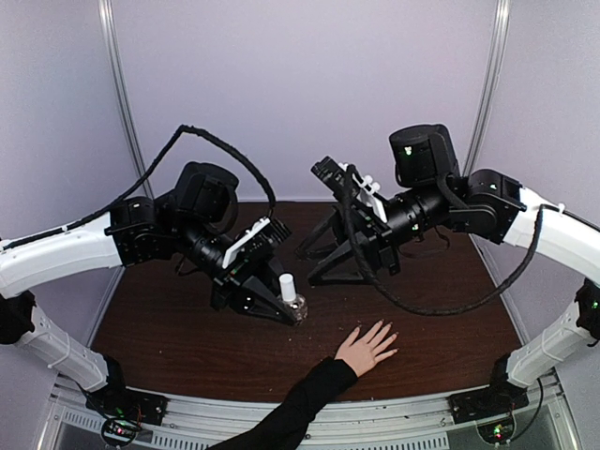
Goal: Paint the nails
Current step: Screw the nail polish bottle cap onto the nail polish bottle.
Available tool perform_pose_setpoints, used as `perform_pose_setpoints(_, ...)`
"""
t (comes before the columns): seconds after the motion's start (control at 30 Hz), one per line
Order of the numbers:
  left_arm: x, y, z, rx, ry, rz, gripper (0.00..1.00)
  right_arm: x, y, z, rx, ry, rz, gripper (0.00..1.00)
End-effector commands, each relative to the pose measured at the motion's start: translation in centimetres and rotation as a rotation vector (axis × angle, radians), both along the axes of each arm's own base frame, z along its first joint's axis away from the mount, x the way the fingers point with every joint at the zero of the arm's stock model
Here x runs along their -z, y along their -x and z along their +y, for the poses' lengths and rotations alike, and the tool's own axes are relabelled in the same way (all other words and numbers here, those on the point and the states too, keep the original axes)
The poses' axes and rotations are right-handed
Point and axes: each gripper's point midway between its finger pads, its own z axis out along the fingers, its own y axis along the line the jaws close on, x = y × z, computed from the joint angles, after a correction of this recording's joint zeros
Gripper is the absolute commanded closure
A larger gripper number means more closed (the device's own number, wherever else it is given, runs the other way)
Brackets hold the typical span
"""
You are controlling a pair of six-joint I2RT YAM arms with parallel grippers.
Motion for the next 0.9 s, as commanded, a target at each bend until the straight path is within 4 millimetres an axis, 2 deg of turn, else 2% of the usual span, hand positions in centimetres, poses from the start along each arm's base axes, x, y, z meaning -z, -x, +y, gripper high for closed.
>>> perform_pose_setpoints(0.0,-1.0,0.5,-0.2,0.047,0.045,-0.013,1.0,-1.6,1.4,0.5,-0.077,-0.039,0.03,0.46)
perform_pose_setpoints(0.3,-0.9,0.6,-0.7,0.053,0.04,-0.015,1.0,-1.4,2.8,1.3,-0.141,-0.035,0.055,0.5)
perform_pose_setpoints(0.63,-1.2,0.4,-0.7,0.045,0.051,-0.033,1.0,-0.8,3.4,1.5,-0.174,-0.02,0.076,0.67)
perform_pose_setpoints(0.87,-1.5,0.3,-0.7,0.032,0.06,-0.048,1.0,-0.3,3.5,1.4,-0.177,-0.001,0.083,0.69)
